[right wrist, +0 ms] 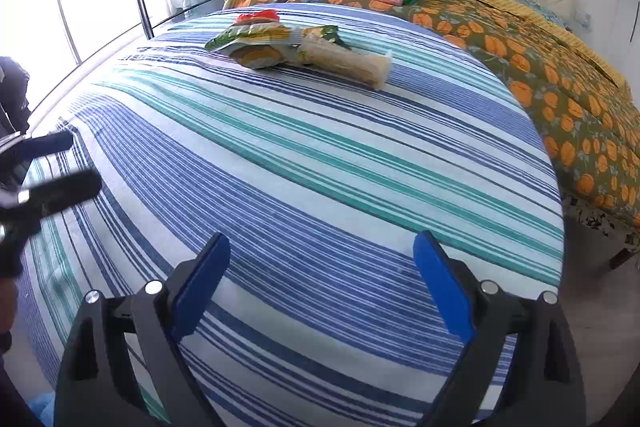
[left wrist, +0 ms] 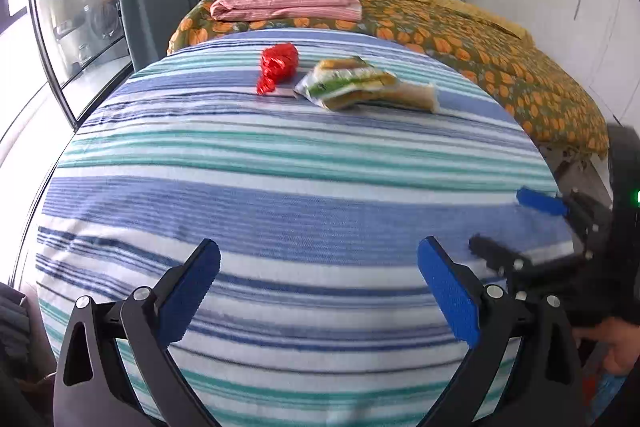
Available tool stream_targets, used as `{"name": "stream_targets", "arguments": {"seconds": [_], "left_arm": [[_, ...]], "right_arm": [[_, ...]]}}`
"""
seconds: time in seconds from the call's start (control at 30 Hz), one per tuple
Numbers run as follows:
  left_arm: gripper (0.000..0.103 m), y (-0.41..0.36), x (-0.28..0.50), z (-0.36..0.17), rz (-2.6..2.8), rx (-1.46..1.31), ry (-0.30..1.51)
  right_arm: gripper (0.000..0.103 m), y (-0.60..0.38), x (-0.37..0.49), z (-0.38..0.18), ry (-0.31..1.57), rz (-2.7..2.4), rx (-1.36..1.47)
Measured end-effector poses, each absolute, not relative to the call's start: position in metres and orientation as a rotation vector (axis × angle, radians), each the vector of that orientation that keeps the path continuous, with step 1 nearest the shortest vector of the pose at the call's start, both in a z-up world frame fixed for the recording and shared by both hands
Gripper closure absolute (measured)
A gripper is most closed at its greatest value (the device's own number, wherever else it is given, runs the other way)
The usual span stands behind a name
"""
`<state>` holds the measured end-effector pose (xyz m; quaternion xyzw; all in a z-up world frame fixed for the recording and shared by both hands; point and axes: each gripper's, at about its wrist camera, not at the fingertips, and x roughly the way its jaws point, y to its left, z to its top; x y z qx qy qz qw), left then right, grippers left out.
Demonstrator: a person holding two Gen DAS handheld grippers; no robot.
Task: Collect trash
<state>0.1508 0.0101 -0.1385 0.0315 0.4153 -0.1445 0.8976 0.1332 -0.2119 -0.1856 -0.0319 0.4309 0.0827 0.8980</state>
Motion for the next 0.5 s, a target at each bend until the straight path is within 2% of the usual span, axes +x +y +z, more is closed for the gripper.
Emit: {"name": "stream_targets", "arguments": {"seconds": [0.27, 0.47, 0.5], "left_arm": [[0.005, -0.015, 0.256, -0.101, -0.321, -0.004, 0.845], [0.006, -0.051, 0.329, -0.115, -0.251, 0.037, 0.924], [0.012, -0.055, 0.335, -0.122, -0.241, 0.048, 0.952]], "right_arm": [[0.012, -0.201, 0.144, -0.189, 0.903, 0.189, -0.047], [0.012, -0.199, 0.145, -0.188, 0.901, 0.182, -0.053], [0.012, -0.198, 0.144, -0.188, 0.901, 0.182, -0.053]]}}
